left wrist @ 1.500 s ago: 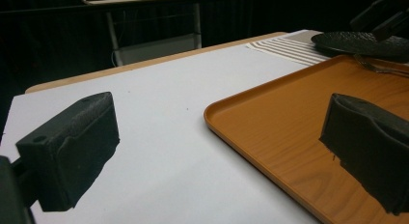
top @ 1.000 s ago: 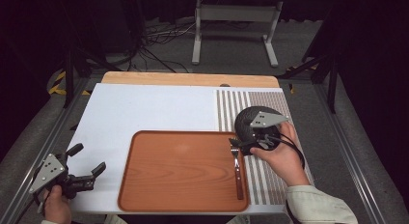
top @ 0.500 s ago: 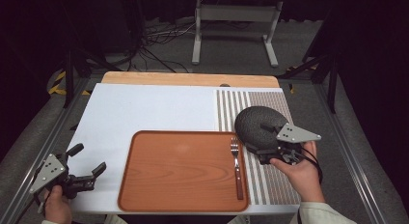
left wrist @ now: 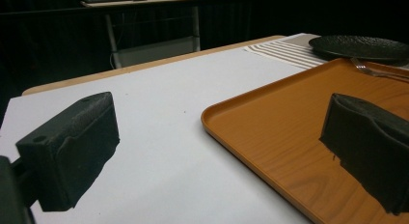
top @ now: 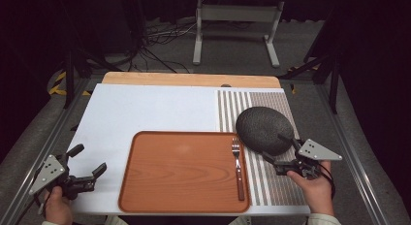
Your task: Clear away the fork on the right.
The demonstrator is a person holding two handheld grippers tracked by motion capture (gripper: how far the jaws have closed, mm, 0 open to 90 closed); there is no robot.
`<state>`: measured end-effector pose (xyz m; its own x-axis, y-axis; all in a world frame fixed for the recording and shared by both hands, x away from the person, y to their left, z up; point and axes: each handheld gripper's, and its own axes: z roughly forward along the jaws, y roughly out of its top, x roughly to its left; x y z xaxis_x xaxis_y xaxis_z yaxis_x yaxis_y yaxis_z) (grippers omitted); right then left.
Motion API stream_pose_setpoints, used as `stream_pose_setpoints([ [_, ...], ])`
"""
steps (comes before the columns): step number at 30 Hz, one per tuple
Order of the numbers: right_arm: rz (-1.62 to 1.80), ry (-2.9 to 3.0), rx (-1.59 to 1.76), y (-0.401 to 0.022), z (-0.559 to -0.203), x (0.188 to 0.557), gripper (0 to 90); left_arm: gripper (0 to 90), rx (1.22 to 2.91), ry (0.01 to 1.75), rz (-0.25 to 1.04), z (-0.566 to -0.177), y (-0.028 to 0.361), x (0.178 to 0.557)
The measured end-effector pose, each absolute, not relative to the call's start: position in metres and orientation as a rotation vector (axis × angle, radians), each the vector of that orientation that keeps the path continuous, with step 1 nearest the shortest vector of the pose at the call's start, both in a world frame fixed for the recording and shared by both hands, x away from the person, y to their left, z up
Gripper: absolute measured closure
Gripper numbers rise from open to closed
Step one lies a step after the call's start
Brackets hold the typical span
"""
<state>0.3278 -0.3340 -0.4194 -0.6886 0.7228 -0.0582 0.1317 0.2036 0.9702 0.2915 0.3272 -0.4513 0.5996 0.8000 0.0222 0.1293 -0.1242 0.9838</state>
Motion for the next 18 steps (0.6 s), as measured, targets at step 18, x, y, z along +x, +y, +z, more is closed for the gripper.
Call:
stream_pose_setpoints([
  [18, 1.505, 1.952, 0.893, -0.354, -0.448, 0.321, 12.3, 0.7, 1.614, 0.799, 0.683, -0.453, 0.328, 0.293],
])
